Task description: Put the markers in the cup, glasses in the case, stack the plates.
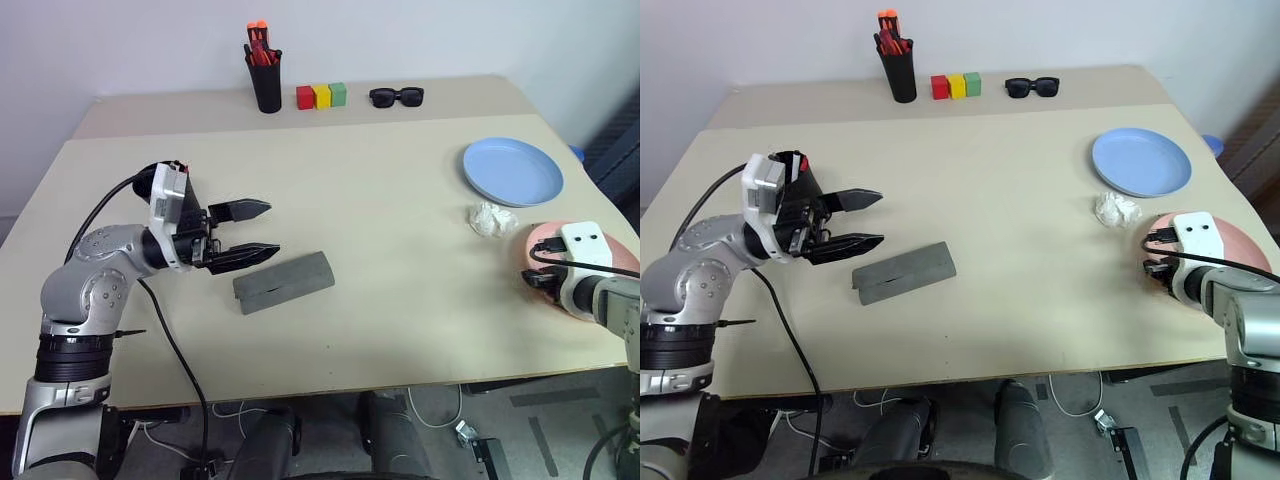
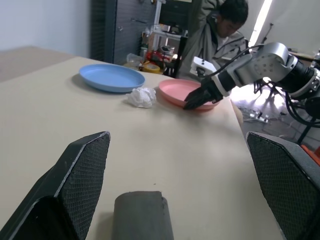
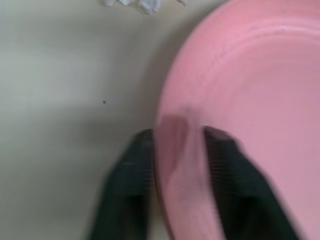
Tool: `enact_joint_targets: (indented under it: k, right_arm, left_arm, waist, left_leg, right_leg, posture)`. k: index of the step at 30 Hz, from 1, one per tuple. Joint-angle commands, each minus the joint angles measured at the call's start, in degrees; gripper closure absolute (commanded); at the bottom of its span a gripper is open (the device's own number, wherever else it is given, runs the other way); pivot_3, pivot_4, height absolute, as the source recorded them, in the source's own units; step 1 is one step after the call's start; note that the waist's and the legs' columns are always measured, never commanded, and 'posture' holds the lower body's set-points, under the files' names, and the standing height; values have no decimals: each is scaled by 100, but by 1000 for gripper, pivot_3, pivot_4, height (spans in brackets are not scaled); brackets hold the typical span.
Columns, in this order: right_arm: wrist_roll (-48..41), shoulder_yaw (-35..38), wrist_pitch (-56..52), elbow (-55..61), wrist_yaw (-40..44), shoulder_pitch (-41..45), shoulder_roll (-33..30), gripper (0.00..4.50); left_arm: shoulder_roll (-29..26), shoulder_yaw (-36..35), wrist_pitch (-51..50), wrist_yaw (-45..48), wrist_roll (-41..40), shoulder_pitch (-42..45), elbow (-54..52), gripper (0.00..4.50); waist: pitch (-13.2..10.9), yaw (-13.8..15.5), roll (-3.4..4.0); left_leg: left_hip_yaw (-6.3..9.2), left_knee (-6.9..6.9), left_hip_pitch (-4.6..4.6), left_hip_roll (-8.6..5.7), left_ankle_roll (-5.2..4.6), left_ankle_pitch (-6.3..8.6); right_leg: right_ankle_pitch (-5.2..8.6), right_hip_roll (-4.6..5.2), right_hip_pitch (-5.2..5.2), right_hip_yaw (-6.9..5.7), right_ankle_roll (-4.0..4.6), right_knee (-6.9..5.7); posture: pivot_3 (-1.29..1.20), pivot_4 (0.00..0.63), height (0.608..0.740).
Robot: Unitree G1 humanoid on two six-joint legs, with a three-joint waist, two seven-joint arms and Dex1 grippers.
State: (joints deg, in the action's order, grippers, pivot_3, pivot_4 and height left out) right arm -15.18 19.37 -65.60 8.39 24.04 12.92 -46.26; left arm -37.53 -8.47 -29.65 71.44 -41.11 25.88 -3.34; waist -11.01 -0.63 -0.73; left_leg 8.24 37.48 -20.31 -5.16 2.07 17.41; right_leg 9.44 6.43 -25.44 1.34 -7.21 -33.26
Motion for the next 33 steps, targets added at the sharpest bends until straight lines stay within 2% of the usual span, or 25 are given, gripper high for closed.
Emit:
enact_joint_targets:
  k: [1, 5, 8, 13, 17, 21, 26, 29, 33]
  right_arm:
    - [193, 94, 237, -133, -215, 236, -86, 4428]
    - [523, 226, 1031, -624, -753, 818, -8, 4428]
    - [709, 37, 1891, -944, -888, 1273, -4, 4428]
    - [1305, -1092, 3511, -1907, -567, 2070, 114, 4428]
    - [1693, -1851, 4595, -3322, -176, 2918, 453, 4428]
    - [1887, -2089, 5776, -5327, -100, 3928, 745, 4428]
    - [2003, -2108, 6666, -6914, -109, 4768, 889, 4428]
    - [2078, -2114, 6997, -7547, -232, 5072, 921, 3552]
    - [2213, -2168, 7298, -7871, -432, 5241, 928, 1559]
  left_arm:
    - [-45, -97, 181, 12, 28, -65, -102, 0]
    - [-7, -139, 347, 13, 63, -211, -98, 0]
    - [23, -171, 439, -46, 58, -251, -81, 0]
    - [98, -152, 569, -205, 106, -292, -106, 0]
    - [205, -139, 540, -426, 80, -321, -267, 0]
    - [359, -106, 429, -836, 17, -448, -686, 0]
    - [356, -146, 186, -1186, -119, -632, -1140, 0]
    - [309, -188, 103, -1309, -153, -640, -1255, 0]
    - [281, -183, 34, -1414, -208, -623, -1344, 0]
  waist:
    - [1, -10, -2]
    - [0, -9, 0]
    - [-1, -14, 1]
    - [0, -44, 0]
    - [0, -68, 0]
    - [-3, -7, 3]
    - [-3, -47, 2]
    - [-3, -57, 2]
    - [-3, -68, 2]
  left_leg:
    - [-2, 1, 1, 0, 0, 0]
    - [-4, 0, 3, 0, 0, 0]
    - [-7, -1, 3, 0, 0, 0]
    - [-8, -2, 5, 0, 0, 0]
    - [-11, -2, 8, 1, 1, 0]
    - [-9, -4, -4, -2, 2, -1]
    - [-10, -9, -6, -4, 25, -13]
    - [-11, -17, -2, -3, 25, -14]
    - [-11, -15, 0, -4, 23, -13]
  right_leg:
    - [0, 0, 0, 1, 0, 0]
    - [-1, 0, 1, 3, -2, 0]
    - [-2, 0, -1, 6, -3, 0]
    - [-2, -1, -1, 6, -4, 0]
    - [-4, -3, -1, 8, -4, 0]
    - [-6, 2, -6, 8, -6, 9]
    - [-9, 5, -7, 8, -11, 17]
    - [-9, 3, -8, 8, -10, 16]
    - [-10, 2, -8, 9, -9, 12]
  posture:
    - [0, 150, 740]
    - [0, 150, 740]
    - [0, 150, 740]
    - [0, 150, 740]
    - [0, 150, 740]
    - [0, 150, 740]
    - [0, 150, 740]
    - [0, 150, 740]
    - [0, 150, 740]
